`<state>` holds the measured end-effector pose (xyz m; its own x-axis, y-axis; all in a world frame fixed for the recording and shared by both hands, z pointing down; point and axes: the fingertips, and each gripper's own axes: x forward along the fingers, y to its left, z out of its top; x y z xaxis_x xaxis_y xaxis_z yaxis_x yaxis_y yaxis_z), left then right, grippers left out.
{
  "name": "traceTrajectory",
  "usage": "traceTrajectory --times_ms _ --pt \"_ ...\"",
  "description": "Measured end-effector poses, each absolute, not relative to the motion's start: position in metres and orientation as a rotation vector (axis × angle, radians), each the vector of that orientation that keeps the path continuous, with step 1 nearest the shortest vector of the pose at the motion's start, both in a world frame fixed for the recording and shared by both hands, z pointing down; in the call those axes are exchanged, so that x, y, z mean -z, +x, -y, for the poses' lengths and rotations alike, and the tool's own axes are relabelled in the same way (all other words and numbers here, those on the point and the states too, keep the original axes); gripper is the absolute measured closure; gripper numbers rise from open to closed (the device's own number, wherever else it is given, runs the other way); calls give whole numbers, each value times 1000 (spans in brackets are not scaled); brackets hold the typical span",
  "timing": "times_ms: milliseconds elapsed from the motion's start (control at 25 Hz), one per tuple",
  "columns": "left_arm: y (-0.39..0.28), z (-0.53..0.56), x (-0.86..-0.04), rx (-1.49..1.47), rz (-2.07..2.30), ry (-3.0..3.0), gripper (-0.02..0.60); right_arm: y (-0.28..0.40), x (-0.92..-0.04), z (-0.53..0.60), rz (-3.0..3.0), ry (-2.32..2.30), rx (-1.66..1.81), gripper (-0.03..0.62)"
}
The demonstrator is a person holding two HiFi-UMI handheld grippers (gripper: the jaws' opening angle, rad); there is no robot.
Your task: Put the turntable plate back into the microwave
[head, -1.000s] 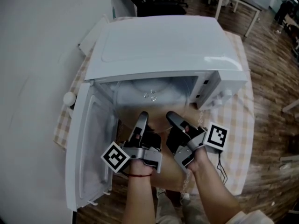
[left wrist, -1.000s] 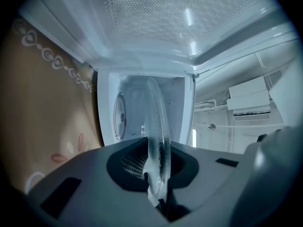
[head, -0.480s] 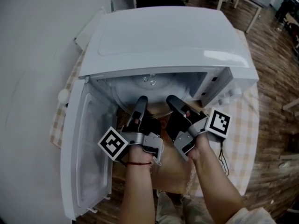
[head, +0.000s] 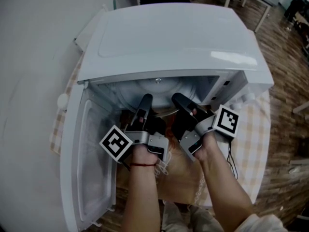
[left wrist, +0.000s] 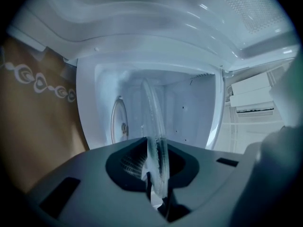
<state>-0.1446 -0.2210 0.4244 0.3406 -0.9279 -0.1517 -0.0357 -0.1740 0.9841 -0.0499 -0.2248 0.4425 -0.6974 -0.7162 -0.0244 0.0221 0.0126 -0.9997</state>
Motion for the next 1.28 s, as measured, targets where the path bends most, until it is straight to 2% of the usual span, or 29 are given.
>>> traceTrajectory --times_ms 440,1280 --pt "-140 236 -430 986 928 1544 518 -51 -447 241 -1705 -767 1708 537" --pt "-137 210 -437 904 942 1542 520 -52 -458 260 -1628 -842 1711 531"
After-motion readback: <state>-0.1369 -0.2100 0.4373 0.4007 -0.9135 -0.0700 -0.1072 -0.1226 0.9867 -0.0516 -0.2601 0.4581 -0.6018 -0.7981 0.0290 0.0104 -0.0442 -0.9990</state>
